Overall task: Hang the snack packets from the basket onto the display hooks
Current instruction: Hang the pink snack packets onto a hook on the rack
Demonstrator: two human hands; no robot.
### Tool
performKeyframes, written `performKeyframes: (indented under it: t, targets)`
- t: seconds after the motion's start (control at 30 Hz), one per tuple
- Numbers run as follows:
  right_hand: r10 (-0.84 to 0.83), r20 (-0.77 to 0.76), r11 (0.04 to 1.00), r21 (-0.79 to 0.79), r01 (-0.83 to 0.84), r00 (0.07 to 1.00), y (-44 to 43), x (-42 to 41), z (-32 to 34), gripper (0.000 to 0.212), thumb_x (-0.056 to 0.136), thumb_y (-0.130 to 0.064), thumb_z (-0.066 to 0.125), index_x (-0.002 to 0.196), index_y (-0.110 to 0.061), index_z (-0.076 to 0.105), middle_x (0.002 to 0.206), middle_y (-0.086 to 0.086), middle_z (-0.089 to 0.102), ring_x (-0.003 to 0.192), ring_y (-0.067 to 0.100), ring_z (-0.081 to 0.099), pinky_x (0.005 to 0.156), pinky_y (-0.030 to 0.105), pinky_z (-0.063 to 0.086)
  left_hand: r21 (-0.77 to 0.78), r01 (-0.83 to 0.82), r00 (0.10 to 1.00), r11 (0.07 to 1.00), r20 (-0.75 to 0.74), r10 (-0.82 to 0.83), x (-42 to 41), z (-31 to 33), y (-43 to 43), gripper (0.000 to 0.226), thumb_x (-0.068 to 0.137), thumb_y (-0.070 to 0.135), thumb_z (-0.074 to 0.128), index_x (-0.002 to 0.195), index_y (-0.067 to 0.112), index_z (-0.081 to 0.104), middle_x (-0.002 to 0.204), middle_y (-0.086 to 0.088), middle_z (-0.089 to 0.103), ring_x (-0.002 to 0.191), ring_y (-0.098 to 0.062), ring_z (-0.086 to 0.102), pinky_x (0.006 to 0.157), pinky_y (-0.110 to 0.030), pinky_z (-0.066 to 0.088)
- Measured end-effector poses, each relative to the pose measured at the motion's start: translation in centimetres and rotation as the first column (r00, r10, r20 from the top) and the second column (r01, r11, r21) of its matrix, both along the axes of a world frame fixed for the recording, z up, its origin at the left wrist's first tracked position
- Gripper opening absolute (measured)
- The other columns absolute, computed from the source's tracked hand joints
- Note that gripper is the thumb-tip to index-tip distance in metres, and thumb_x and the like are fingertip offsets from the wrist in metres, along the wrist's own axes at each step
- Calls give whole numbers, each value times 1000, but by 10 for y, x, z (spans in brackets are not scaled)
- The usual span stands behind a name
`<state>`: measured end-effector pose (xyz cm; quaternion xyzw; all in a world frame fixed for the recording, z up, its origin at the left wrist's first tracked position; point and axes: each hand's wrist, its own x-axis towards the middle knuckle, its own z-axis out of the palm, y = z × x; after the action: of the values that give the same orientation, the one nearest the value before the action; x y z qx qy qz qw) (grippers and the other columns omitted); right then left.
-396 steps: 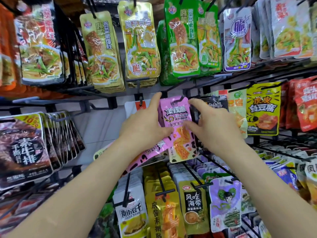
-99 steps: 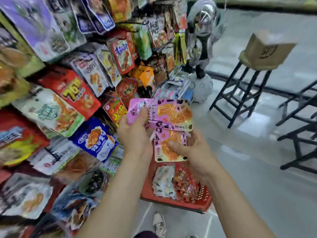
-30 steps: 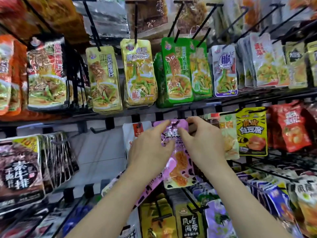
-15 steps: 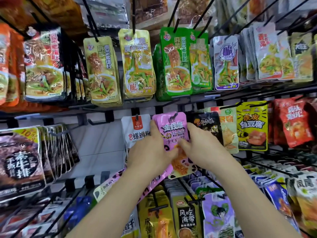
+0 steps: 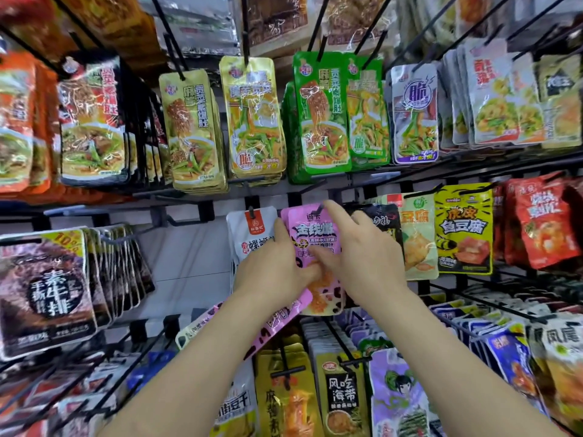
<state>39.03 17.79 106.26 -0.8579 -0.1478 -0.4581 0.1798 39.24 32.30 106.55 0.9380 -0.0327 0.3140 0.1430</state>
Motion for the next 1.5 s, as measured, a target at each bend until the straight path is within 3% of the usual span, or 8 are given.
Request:
performKeyframes:
  t: [0.23,0.43,0.77,0.87,0.97,1.07,1.27,1.5]
  targets:
    - [55,-62,998,-27,-56,997,6,1,0,90,73,-73,61,144,-30,27,105,-2,27,75,18,43,59,29,38,57,11,986,998,-167,-1,-17,-6,26,95,68,71,66,145,34,24,127,7,59,107,-19,58,80,-32,50]
    - [59,-30,997,-37,-60,998,5,4,-8,93,82,-46,71,152,-24,12,137,7,30,110,26,49,66,29,41,66,8,978,998,-210,6,-19,-8,49,87,71,69,67,143,47,24,139,12,51,118,-19,55,95,-37,49]
    - [175,66,983,43,-178,982,2,3,-19,82,83,-24,74,150,-12,28,150,11,30,131,31,40,100,37,43,-240,306,952,921,86,-293,-34,-4,40,17,86,47,64,97,35,69,54,11,55,52,-3,48,54,-17,37]
    - [226,189,956,142,-255,955,-2,-2,-24,66,83,-17,73,142,-11,44,141,9,42,126,26,45,99,32,43,-398,442,896,804,241,-373,-46,3,23,30,83,45,66,72,18,71,45,11,45,45,-3,38,46,-15,31]
    - [524,215,663,504,-553,824,-6,-31,-27,41,87,-36,70,126,-26,59,117,-5,57,104,14,59,80,25,52,-465,505,857,727,374,-356,-54,13,5,37,79,45,70,62,13,63,44,12,45,43,-2,36,44,-13,30]
    - [875,42,300,736,-607,482,1,-60,-26,49,73,-52,68,120,-39,59,91,-13,69,85,2,66,74,21,52,-500,564,812,658,480,-331,-56,21,-11,36,82,40,70,60,14,60,49,10,45,47,-3,37,46,-14,31]
    - [748,263,306,678,-668,610,-1,-51,-17,39,90,-9,65,116,-37,57,69,3,65,56,18,53,54,25,45,-652,621,773,435,417,-479,-57,19,-18,11,88,33,66,83,24,67,71,6,65,66,-9,57,62,-25,45]
    - [642,268,436,644,-629,719,-5,-33,-3,22,88,-11,67,101,-29,71,74,-12,69,64,3,62,59,21,47,-514,614,776,599,530,-341,-50,26,-21,18,79,10,77,78,28,73,72,10,72,66,-6,65,62,-21,53]
